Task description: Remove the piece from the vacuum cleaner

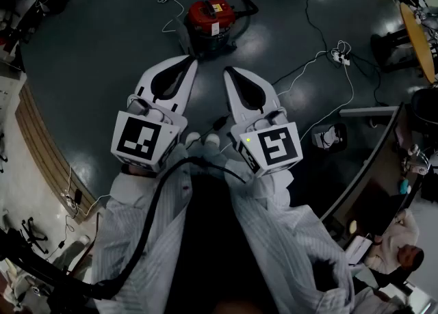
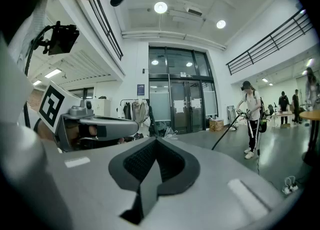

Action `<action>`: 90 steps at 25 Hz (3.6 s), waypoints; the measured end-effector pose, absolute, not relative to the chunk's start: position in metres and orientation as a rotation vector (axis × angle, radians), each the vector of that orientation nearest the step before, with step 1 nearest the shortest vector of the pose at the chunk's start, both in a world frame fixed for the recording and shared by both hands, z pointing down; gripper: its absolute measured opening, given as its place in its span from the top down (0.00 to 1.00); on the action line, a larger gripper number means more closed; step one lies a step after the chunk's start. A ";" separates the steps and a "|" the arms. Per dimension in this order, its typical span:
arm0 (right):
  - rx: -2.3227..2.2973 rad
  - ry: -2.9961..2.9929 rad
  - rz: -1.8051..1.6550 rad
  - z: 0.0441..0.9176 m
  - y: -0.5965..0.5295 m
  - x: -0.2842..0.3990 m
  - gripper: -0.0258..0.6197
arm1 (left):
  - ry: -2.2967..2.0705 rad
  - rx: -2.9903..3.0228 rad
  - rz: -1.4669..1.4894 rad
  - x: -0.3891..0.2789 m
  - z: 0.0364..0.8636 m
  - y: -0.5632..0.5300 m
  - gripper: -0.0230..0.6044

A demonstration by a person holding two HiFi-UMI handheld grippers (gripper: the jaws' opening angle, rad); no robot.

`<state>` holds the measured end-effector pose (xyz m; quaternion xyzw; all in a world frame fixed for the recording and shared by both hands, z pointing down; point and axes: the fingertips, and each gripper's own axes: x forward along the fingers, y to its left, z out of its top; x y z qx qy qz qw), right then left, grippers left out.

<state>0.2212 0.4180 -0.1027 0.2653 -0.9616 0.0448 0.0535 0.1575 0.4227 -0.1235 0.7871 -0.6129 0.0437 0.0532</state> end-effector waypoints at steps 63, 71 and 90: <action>1.234 -2.355 0.555 0.303 -0.053 0.034 0.96 | -1.008 2.462 0.892 -0.091 0.301 0.014 0.96; 1.075 -2.214 0.631 0.467 -0.103 0.009 0.96 | -0.872 2.459 1.021 -0.111 0.432 0.004 0.96; 0.817 -2.062 0.562 0.565 -0.131 -0.008 0.72 | -0.583 2.506 1.334 -0.111 0.530 -0.020 0.87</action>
